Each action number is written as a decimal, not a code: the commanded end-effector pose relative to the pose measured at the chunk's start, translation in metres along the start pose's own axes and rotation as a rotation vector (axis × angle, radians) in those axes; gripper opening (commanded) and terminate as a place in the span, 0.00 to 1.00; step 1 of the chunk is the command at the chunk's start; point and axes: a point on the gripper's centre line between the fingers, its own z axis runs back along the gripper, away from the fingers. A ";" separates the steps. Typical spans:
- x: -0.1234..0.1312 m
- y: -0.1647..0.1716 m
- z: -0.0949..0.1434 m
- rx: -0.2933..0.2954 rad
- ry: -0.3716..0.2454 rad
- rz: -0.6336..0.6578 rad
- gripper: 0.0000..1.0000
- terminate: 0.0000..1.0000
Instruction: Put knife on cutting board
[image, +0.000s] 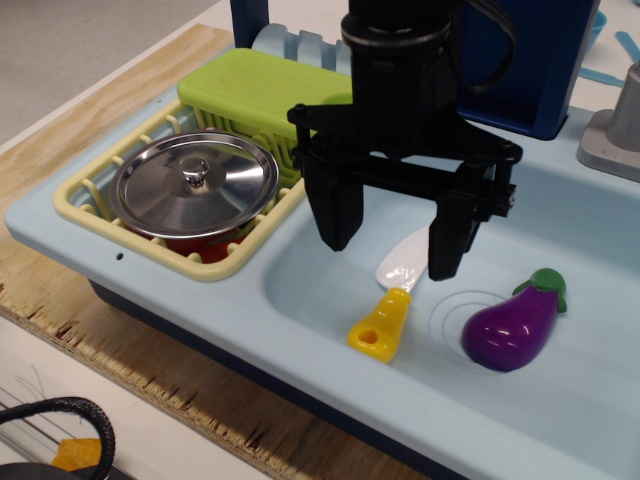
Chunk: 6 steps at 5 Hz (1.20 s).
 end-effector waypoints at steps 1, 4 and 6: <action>0.000 0.000 0.000 0.000 0.000 0.000 1.00 0.00; -0.001 0.004 -0.047 -0.019 -0.026 0.083 1.00 0.00; 0.003 0.004 -0.072 -0.043 -0.063 0.069 1.00 0.00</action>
